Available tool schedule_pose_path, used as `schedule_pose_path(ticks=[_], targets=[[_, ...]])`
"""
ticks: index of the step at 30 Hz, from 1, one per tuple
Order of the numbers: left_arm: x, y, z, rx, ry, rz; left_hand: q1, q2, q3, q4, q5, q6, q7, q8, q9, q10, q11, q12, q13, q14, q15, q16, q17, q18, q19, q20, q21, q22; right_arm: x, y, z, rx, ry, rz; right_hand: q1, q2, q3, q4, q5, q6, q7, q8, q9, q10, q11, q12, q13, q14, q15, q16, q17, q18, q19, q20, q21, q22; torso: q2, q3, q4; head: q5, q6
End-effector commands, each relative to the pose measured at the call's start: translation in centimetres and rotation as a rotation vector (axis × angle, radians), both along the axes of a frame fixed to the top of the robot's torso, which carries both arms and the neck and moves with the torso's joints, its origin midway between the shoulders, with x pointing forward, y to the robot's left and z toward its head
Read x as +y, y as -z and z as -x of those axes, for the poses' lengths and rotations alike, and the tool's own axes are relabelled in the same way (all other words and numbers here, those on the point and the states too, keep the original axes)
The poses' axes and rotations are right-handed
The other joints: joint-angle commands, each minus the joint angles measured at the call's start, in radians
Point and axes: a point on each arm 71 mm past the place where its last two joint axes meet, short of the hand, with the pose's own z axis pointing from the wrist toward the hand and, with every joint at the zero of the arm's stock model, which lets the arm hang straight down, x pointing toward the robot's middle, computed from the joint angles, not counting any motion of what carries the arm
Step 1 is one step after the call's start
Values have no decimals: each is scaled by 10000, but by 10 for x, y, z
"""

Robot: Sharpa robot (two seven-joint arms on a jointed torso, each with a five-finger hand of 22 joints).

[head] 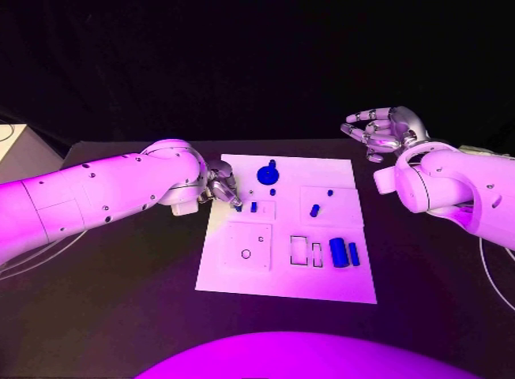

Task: Assemble the parts on the task board

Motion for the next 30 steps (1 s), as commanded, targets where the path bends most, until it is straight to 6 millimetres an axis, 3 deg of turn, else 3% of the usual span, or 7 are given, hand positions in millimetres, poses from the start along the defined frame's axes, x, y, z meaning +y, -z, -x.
schedule_pose_path(ticks=[1, 14, 23, 30], targets=[[-3, 1, 2, 139, 225, -130, 31, 30, 1838, -1883, 68, 183, -135, 53, -3, 59, 4, 40, 3, 1040, -64, 65, 2634, -192, 20, -10, 39, 634, 2, 0, 0, -28, -183, -12, -80, 11, 61, -15, 53, -76, -13, 50, 15, 2, -17, -8, -9, 11, -53, -57, 10, 73, -13, -32, -41, -5, 1, 0, -2, 4, -3], [-7, 4, 3, 268, 310, -292, 26, 17, 1835, -1898, 113, 201, -140, 46, -12, 98, -2, 73, 69, 1040, -67, 65, 2634, -198, 34, -14, 50, 658, 1, 0, 1, -30, -180, -12, -80, 11, 61, -15, 53, -76, -13, 50, 15, 2, -17, -8, -9, 11, -53, -57, 10, 73, -13, -32, -41, -5, 6, -4, -3, -6, -26], [-7, 5, 3, 250, 342, -478, -97, -44, 1692, -1934, 750, 354, -179, 18, -61, 305, -39, 193, 333, 1040, -99, 65, 2634, -201, 44, -44, 59, 677, 1, 0, 1, -29, -181, -12, -96, 5, 79, -15, 55, -79, -16, 67, 20, 13, -20, -4, -18, 21, -57, -55, 22, 71, -2, -36, -41, -4, 7, 2, -3, -5, -31], [-4, 4, 2, 68, 199, -593, -105, -51, 1673, -1948, 852, 382, -191, 19, -66, 340, -50, 209, 372, 1040, -109, 65, 2634, -207, 62, -52, 72, 705, 1, 0, 1, -33, -175, -12, -96, 5, 79, -15, 55, -79, -16, 67, 20, 13, -20, -4, -18, 21, -57, -55, 22, 71, -2, -36, -41, -4, -1, 2, 3, -4, -40]])
